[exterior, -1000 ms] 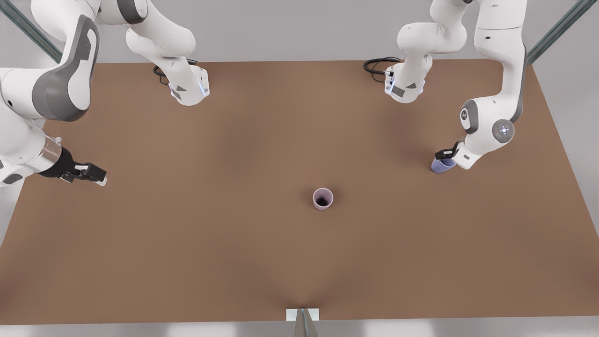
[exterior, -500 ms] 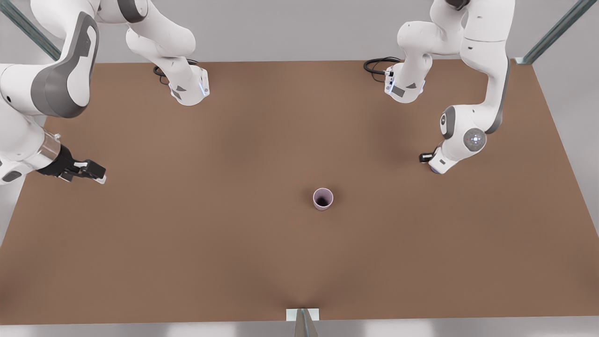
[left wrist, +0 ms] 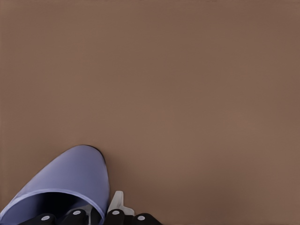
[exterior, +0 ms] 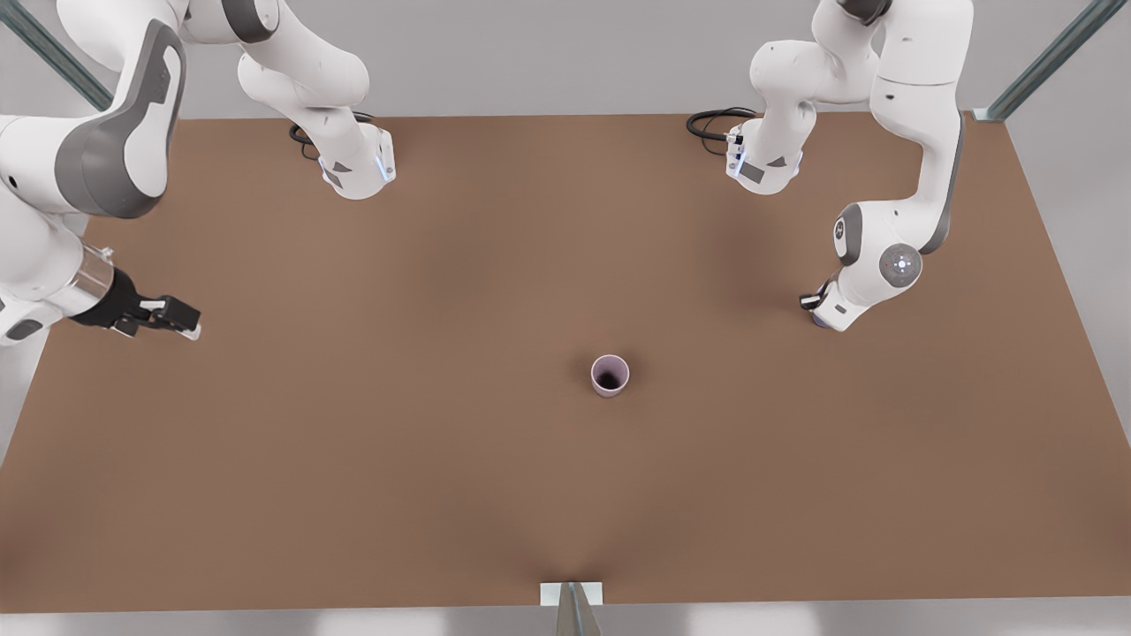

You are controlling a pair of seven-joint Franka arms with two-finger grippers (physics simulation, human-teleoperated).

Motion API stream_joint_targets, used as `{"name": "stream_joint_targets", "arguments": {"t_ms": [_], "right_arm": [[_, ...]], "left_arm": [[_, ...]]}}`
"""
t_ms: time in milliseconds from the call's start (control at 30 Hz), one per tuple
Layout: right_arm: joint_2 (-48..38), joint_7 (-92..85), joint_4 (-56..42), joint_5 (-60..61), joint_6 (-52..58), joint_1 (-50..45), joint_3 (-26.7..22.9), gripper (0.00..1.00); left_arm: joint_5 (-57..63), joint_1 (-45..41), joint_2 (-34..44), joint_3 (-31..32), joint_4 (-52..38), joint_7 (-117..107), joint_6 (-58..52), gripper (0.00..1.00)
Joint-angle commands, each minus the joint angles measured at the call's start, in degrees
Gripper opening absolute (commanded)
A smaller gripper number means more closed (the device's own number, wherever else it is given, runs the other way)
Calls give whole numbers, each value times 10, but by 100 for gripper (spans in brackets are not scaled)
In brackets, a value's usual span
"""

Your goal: Stack the cups, with the pink cup at the bottom and the purple cup at the top

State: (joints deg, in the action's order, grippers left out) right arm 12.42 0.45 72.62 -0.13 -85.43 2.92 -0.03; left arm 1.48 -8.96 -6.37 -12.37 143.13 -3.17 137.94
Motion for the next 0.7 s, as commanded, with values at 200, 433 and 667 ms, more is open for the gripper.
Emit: {"name": "stream_joint_targets", "arguments": {"t_ms": [200, 433, 667], "right_arm": [[-1, -7, -6, 0, 7, 0, -1, 100], [-1, -5, -6, -2, 6, 0, 0, 100], [-1, -5, -6, 0, 7, 0, 0, 100]], "left_arm": [[0, 0, 6, -1, -13, -12, -1, 21], [-1, -10, 36, 69, -109, -78, -137, 21], [-47, -95, -77, 206, -370, -311, -242, 21]]}}
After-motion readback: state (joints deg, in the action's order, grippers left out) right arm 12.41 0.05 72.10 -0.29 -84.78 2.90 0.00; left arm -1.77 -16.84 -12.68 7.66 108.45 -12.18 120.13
